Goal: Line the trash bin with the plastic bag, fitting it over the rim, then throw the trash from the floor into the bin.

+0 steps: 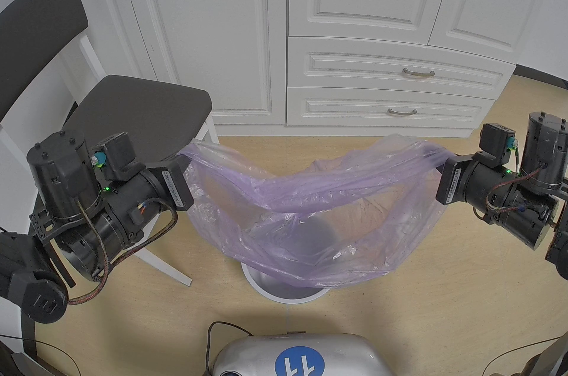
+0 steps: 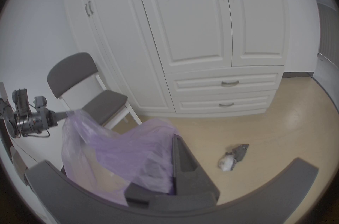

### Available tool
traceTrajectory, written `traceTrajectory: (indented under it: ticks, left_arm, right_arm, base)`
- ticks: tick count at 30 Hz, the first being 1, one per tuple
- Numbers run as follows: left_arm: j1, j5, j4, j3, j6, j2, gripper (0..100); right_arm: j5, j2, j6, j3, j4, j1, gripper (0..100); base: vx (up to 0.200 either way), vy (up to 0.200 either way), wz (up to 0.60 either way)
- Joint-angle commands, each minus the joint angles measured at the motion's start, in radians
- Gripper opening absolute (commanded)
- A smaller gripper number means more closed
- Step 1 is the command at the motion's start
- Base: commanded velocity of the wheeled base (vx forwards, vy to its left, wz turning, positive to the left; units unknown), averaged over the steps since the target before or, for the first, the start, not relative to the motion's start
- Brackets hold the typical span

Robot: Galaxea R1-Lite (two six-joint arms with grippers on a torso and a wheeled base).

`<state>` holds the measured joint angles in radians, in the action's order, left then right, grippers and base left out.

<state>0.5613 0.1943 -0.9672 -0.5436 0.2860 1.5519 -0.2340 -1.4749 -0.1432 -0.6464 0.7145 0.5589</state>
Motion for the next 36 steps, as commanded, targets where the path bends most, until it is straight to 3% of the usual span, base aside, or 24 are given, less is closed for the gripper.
traceTrajectory:
  ticks: [1,6,8,11,14,20,31,36]
  left_arm:
    - [0.032,-0.039,-0.018,-0.009,0.010,0.033,0]
    - [0.032,-0.098,-0.045,-0.018,0.029,0.062,0]
    - [0.032,-0.148,-0.099,-0.025,0.052,0.102,0]
    - [0.034,-0.194,-0.160,-0.041,0.073,0.142,0]
    - [0.062,-0.230,-0.203,-0.045,0.104,0.188,0]
    - [0.121,-0.226,-0.304,-0.033,0.160,0.295,0]
    - [0.131,-0.230,-0.346,-0.044,0.205,0.335,0]
    - [0.127,-0.236,-0.346,-0.068,0.259,0.379,0]
  right_arm:
    - [-0.005,-0.110,-0.003,0.036,0.138,0.045,0]
    - [-0.004,-0.196,-0.010,0.053,0.319,0.081,0]
    - [0.001,-0.272,-0.033,0.050,0.462,0.110,0]
    - [0.005,-0.329,-0.036,0.044,0.534,0.124,0]
    - [0.036,-0.360,-0.036,0.016,0.539,0.131,0]
    - [0.081,-0.372,-0.056,0.008,0.528,0.145,0]
    - [0.108,-0.401,-0.061,0.008,0.505,0.122,0]
    - [0.110,-0.393,-0.113,-0.068,0.284,0.084,0]
  base:
    - [0.000,0.000,0.00]
    - [0.000,0.000,0.00]
    - [0.000,0.000,0.00]
    - [0.000,0.000,0.00]
    - [0.000,0.000,0.00]
    - [0.000,0.000,0.00]
    - [0.000,0.000,0.00]
    - [0.000,0.000,0.00]
